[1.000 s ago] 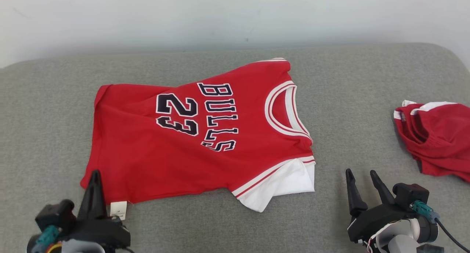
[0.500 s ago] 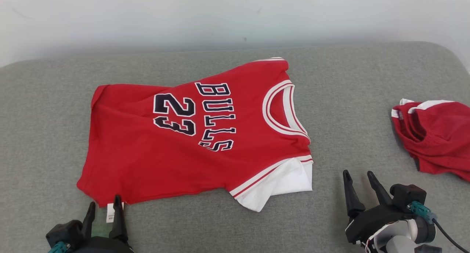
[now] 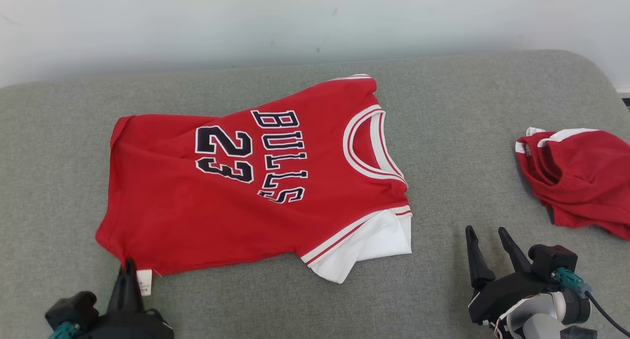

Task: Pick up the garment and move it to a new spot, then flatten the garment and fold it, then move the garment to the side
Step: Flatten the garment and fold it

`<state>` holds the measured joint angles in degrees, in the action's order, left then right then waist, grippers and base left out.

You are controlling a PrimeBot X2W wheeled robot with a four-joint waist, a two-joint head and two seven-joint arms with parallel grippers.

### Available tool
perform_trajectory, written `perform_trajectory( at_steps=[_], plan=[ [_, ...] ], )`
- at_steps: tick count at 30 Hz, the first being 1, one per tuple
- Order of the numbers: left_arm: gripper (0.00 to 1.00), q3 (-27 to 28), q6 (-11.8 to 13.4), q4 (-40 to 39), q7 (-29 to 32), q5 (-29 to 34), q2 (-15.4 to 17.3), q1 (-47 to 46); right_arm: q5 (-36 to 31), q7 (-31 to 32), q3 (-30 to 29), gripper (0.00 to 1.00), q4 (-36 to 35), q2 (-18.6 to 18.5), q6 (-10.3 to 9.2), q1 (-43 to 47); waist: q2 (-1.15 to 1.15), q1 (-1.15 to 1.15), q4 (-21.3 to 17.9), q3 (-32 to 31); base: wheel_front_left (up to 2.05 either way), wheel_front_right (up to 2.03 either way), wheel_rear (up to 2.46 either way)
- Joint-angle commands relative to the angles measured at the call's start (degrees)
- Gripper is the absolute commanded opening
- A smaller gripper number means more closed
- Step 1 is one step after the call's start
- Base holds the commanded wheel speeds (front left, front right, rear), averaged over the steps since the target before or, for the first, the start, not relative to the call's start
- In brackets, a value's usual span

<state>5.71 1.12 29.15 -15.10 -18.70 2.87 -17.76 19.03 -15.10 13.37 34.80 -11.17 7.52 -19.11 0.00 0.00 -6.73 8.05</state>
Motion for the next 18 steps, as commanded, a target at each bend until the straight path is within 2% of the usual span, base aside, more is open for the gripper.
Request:
perform_trajectory(
  at_steps=[1, 5, 9, 13, 18],
  plan=[
    [0.00, 0.52, 0.05, -1.01, -0.07, 1.04, 0.05, 0.07, -0.49, -0.01, -0.01, 1.00, 0.16, -0.18, -0.07, 0.49, 0.00, 0.00, 0.17, -0.28, 0.00, 0.00, 0.00],
    [0.00, -1.49, -0.38, -5.54, -0.07, 9.03, 0.02, 1.35, -0.62, -0.01, -0.03, 1.00, 0.22, 0.27, -0.07, 0.75, 0.00, 0.00, 0.42, -0.91, 0.00, 0.00, 0.00],
    [0.00, -7.01, -1.93, -5.19, -0.07, 16.76, 0.22, 0.53, -0.69, -0.01, 0.26, 1.00, 0.45, 0.87, -0.07, 0.94, 0.00, 0.00, 0.32, -1.28, 0.00, 0.00, 0.00],
    [0.00, -12.07, -3.34, -2.27, -0.07, 20.70, 0.49, -3.06, -0.31, -0.01, 0.82, 1.00, 0.50, 1.11, -0.07, 0.65, 0.00, 0.00, -0.75, -0.86, 0.00, 0.00, 0.00],
    [0.00, -15.75, -3.91, 1.25, -0.07, 22.07, 0.45, -5.94, 0.05, -0.01, 0.76, 1.00, 0.64, 0.88, -0.07, 0.35, 0.00, 0.00, -2.08, -0.20, 0.00, 0.00, 0.00]
  ],
)
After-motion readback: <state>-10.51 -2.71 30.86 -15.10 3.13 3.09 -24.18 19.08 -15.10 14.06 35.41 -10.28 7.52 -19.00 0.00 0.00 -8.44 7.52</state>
